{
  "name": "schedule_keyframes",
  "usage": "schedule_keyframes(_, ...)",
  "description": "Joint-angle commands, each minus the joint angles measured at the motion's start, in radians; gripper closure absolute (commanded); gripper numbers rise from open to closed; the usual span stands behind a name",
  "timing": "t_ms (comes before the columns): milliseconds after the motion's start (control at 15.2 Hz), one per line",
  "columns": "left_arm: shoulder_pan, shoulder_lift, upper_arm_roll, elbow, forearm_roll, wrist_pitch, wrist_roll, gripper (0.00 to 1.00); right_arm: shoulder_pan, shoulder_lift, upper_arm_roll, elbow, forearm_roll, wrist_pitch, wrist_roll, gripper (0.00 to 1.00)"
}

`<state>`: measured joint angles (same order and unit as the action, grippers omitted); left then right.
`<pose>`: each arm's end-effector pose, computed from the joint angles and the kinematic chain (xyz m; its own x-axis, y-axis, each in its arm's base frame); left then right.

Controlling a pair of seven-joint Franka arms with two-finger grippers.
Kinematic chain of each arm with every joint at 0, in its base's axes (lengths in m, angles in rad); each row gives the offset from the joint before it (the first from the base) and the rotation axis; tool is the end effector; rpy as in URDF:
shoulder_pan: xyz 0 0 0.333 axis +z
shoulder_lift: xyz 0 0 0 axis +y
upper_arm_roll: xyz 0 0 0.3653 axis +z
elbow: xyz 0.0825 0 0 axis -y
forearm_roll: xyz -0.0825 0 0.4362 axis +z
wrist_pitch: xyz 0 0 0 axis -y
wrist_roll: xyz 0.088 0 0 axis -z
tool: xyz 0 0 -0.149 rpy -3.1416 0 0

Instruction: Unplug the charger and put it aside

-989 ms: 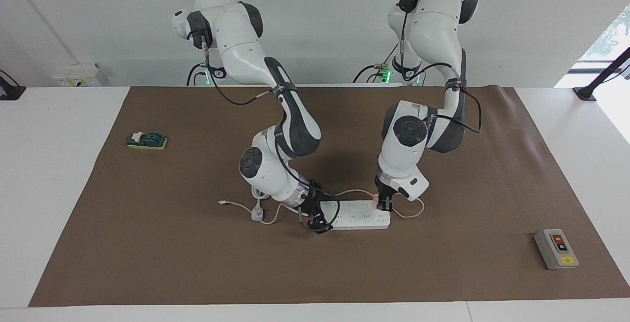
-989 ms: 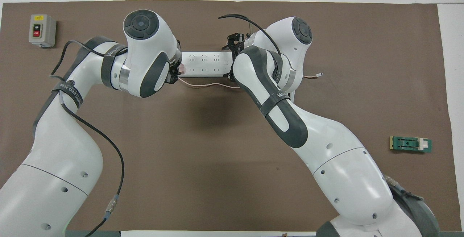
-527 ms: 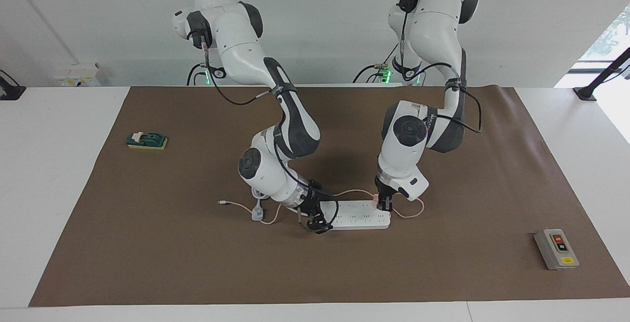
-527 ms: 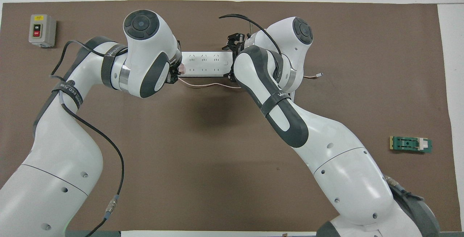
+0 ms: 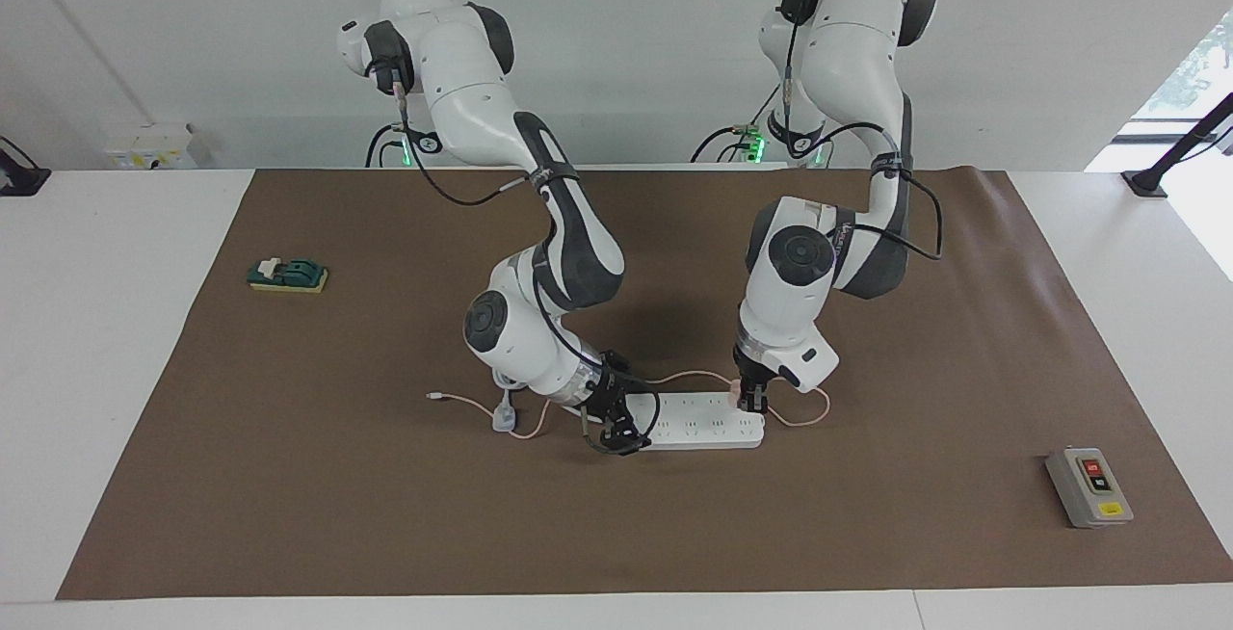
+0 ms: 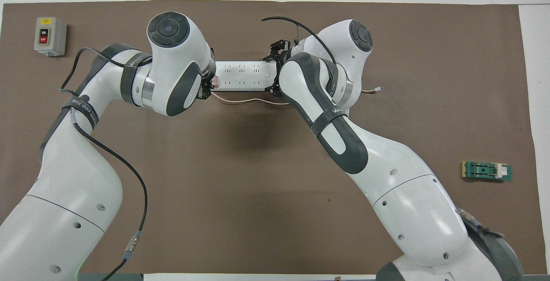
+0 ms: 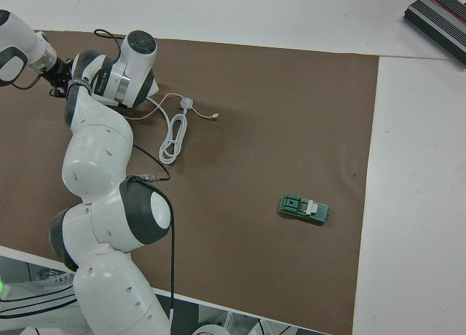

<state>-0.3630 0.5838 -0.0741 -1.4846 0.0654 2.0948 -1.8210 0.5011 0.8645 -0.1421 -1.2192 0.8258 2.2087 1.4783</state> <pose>0.7170 -0.3193 0.3109 0.2044 0.9788 0.0092 0.9783 -0.2046 0.0313 0.7814 0.3823 0.2467 0.0596 -0.8248 -0.5622 -0.9976 -0.0300 -0.0616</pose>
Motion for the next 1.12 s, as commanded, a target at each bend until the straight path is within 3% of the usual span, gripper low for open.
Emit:
schedule_keyframes(0,-0.03,-0.001,0.005,-0.019,0.007,0.001,0.029,1.0,-0.01,0.041,-0.002,0.043,0.035,0.082,-0.026,0.2)
schedule_keyframes(264,-0.028,-0.009,0.005,-0.014,0.007,-0.022,0.052,1.0,-0.012,0.041,-0.002,0.043,0.038,0.082,-0.038,0.2)
schedule_keyframes(593,-0.022,-0.022,0.005,0.059,-0.001,-0.179,0.068,1.0,-0.016,0.042,-0.002,0.041,0.07,0.082,-0.039,0.2)
schedule_keyframes(1055,-0.017,-0.09,0.01,0.072,-0.018,-0.265,0.086,1.0,-0.015,0.041,-0.002,0.041,0.07,0.083,-0.046,0.2)
